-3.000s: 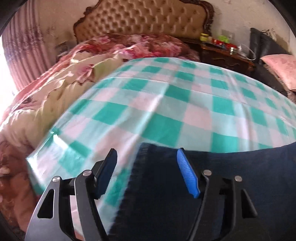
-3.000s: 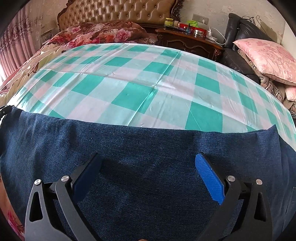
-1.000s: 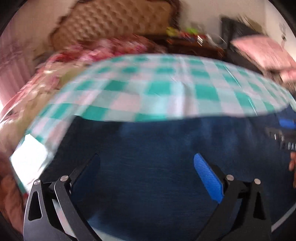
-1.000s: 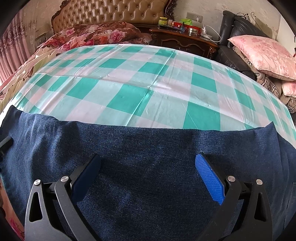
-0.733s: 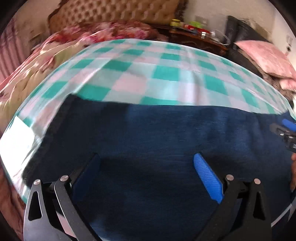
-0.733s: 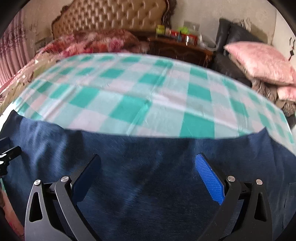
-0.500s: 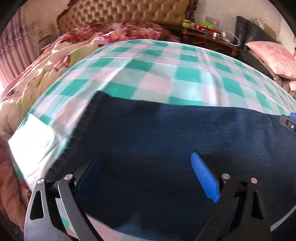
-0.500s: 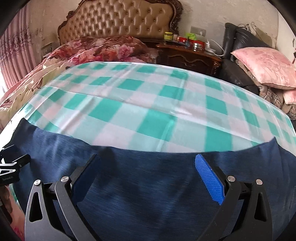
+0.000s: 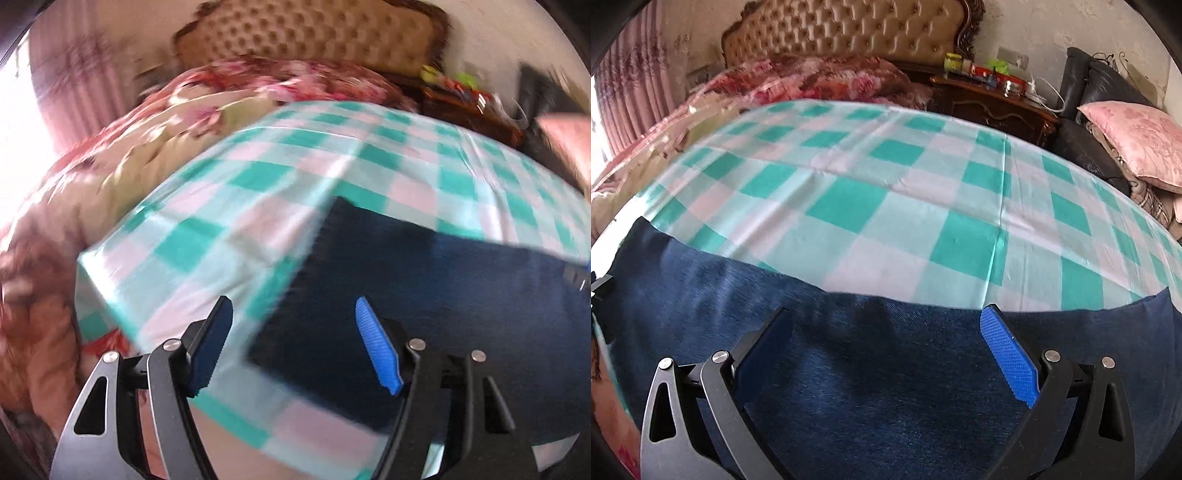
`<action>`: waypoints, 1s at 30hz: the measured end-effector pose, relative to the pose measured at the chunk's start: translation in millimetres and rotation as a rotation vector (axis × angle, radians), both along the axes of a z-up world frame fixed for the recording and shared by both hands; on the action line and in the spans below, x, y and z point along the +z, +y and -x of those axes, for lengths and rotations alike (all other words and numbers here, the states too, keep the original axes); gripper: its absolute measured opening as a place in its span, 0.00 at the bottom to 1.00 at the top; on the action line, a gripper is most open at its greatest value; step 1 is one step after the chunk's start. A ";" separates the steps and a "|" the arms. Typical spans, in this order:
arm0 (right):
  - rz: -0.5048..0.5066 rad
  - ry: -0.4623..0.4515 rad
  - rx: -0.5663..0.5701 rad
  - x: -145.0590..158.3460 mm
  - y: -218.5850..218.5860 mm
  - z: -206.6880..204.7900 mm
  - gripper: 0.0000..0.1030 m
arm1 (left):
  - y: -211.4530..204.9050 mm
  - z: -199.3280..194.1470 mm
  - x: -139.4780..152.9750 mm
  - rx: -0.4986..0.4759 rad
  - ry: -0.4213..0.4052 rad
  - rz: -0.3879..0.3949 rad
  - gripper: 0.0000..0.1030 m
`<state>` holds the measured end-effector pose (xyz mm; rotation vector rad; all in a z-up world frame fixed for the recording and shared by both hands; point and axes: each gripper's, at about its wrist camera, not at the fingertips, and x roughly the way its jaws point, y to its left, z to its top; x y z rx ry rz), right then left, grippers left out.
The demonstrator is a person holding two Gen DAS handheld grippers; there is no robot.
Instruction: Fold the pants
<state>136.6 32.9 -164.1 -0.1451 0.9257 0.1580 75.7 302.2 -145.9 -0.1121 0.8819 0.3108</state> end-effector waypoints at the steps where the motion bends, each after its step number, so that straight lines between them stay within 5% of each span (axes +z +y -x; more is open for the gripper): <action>1: 0.000 0.011 -0.005 -3.2 -0.7 -1.2 0.95 | 12.4 8.8 3.5 0.032 -0.027 0.053 0.66; 5: -0.021 0.055 -0.011 -9.4 -4.0 -6.4 0.95 | 65.2 48.8 9.3 0.140 -0.154 0.371 0.66; 11: -0.019 0.051 -0.009 -10.0 -3.7 -5.1 0.95 | 94.0 79.6 -9.8 0.179 -0.235 0.698 0.54; 17: -0.019 0.051 -0.009 -10.1 -4.0 -5.3 0.95 | 87.6 67.3 -32.8 0.176 -0.210 0.893 0.44; 22: -0.016 0.049 -0.010 -9.8 -4.4 -5.0 0.95 | 82.7 57.5 -40.5 0.231 -0.167 0.977 0.42; 25: -0.015 0.047 -0.009 -9.5 -3.9 -4.4 0.95 | 77.0 47.4 -37.3 0.231 -0.122 0.945 0.42; 28: -0.035 0.004 0.070 0.4 6.4 5.5 0.64 | 77.7 37.3 -39.0 0.227 -0.071 0.885 0.18; 30: -0.085 0.013 0.130 9.1 18.7 12.3 0.62 | 77.2 36.6 -36.8 0.209 -0.078 0.876 0.15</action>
